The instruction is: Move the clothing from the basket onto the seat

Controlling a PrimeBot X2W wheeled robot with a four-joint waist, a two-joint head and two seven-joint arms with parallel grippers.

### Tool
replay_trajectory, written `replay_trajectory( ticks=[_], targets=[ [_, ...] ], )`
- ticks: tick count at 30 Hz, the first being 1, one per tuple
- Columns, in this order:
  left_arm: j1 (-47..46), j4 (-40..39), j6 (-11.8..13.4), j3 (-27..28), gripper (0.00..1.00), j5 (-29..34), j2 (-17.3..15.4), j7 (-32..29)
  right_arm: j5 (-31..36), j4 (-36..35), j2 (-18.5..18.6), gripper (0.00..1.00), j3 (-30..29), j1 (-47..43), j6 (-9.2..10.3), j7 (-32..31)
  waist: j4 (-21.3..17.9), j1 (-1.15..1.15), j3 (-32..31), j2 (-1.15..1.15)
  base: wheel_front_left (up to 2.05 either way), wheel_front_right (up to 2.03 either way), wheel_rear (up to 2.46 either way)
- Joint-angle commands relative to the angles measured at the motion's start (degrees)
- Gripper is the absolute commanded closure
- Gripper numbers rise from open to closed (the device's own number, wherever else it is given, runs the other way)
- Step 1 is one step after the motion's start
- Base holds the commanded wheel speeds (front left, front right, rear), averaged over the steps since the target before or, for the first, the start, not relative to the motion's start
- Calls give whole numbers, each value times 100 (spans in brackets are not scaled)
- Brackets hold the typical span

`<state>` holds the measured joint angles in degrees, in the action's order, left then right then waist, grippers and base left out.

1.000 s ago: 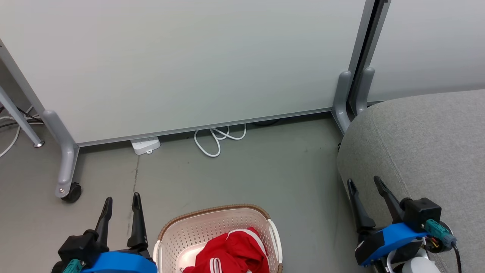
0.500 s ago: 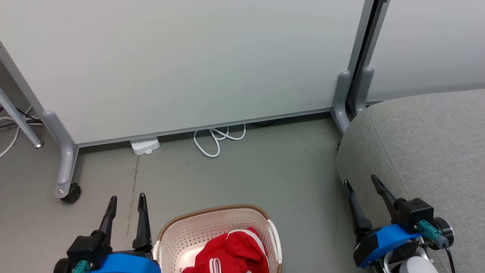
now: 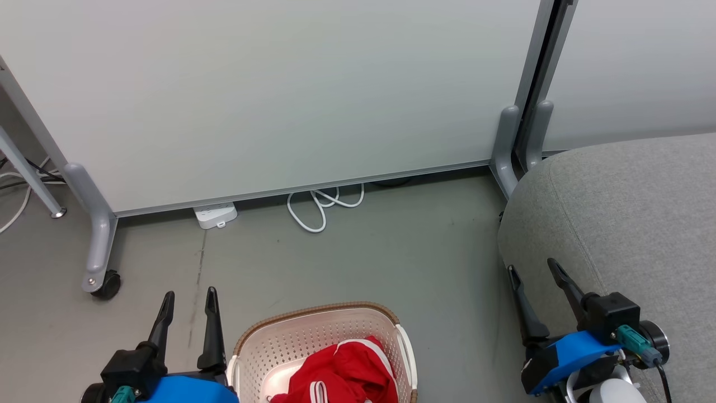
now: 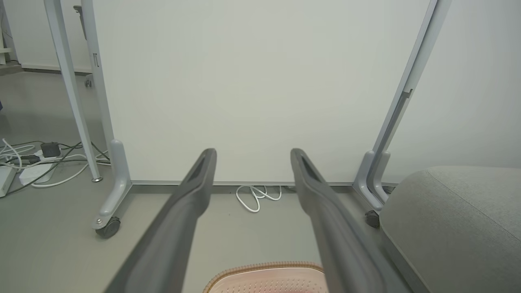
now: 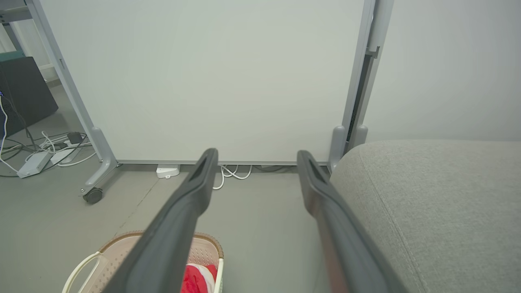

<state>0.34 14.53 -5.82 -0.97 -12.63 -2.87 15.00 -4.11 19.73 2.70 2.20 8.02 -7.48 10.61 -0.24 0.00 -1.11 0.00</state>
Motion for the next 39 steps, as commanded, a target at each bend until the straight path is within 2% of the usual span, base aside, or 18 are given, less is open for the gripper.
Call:
replay_trajectory(
  ticks=[1,5,11,14,24,32,39],
  targets=[
    [70,28,30,-14,0,-6,-3,28,-22,-4,34,0,16,53,-3,-13,-16,0,19,0,0,0,0],
    [10,241,31,-37,0,-23,-2,23,-22,-87,33,0,76,157,-3,-20,-98,0,198,0,0,0,0],
    [-318,701,-12,-131,0,20,-28,-5,-31,-333,31,0,153,422,-3,-22,-279,0,825,0,0,0,0],
    [-663,1063,-71,-302,0,20,-92,-203,-40,-486,29,0,177,651,-3,-2,-392,0,1323,0,0,0,0],
    [-2053,2156,-172,-928,0,5,-554,-1018,-295,-728,28,0,518,1395,-3,205,-930,0,2966,0,0,0,0],
    [-2893,3014,-168,-1385,0,-251,-892,-1447,-700,-669,21,0,890,1763,-2,394,-1451,0,3896,0,0,0,0],
    [-3409,3673,-168,-1542,0,-299,-1174,-1752,-883,-727,21,0,1075,1887,-2,458,-1687,0,4507,0,0,0,0]
  ],
)
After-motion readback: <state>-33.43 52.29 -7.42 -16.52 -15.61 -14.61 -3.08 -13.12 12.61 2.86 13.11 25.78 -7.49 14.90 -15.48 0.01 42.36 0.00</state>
